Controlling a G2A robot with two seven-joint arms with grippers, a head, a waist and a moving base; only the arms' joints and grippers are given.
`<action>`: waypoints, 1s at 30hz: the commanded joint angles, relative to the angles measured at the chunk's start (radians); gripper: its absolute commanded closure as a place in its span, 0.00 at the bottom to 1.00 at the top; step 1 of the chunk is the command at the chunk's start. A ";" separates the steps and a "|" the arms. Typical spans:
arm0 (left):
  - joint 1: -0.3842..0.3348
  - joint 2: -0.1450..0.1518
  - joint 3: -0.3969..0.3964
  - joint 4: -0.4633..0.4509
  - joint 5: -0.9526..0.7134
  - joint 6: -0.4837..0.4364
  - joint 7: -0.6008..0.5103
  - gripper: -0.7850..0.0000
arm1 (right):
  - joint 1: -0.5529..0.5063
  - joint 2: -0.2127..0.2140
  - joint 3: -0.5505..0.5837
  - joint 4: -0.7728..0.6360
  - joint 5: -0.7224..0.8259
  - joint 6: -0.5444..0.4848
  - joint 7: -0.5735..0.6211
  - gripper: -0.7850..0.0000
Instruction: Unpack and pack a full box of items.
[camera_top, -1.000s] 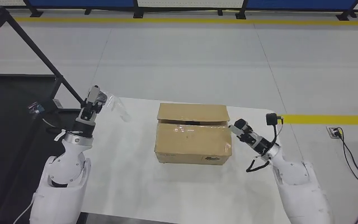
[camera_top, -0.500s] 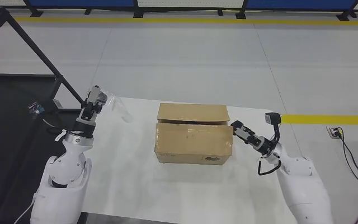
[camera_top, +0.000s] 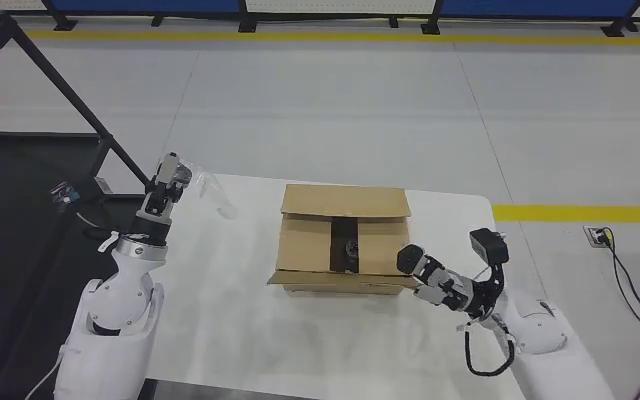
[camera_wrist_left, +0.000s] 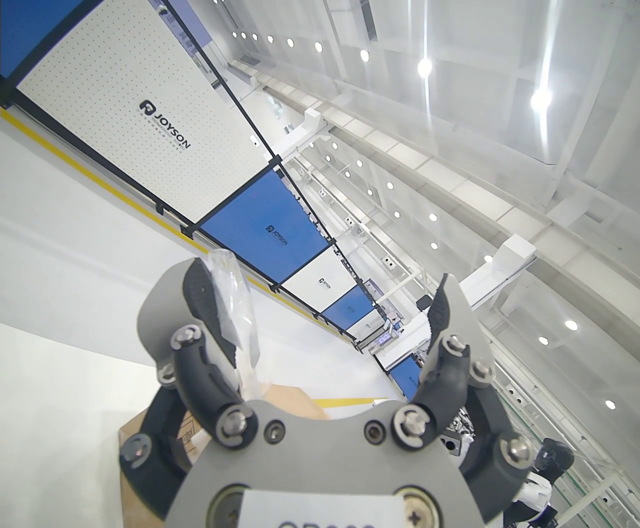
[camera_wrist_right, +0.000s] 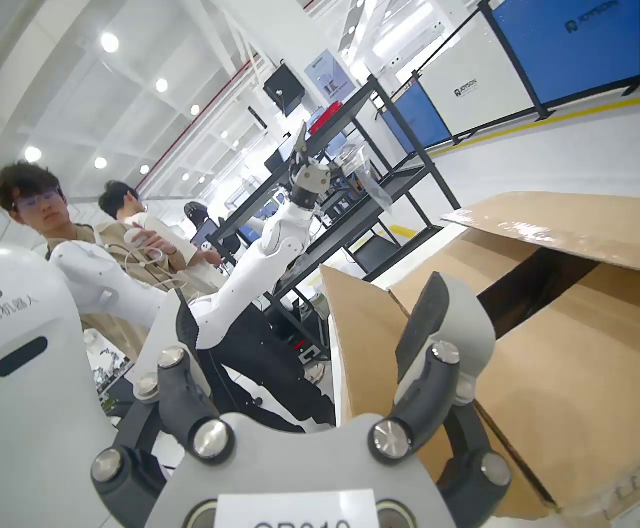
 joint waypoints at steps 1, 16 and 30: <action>0.000 0.000 0.000 0.000 0.000 0.000 0.000 0.00 | -0.026 0.031 -0.012 -0.026 -0.039 -0.010 -0.011 0.00; 0.000 0.000 0.000 0.000 0.000 0.000 0.000 0.00 | -0.056 0.079 -0.115 0.053 -0.224 0.125 -0.073 0.00; 0.000 0.000 0.000 0.000 0.000 0.000 0.000 0.00 | 0.051 0.046 -0.225 0.114 -0.236 0.188 -0.106 0.00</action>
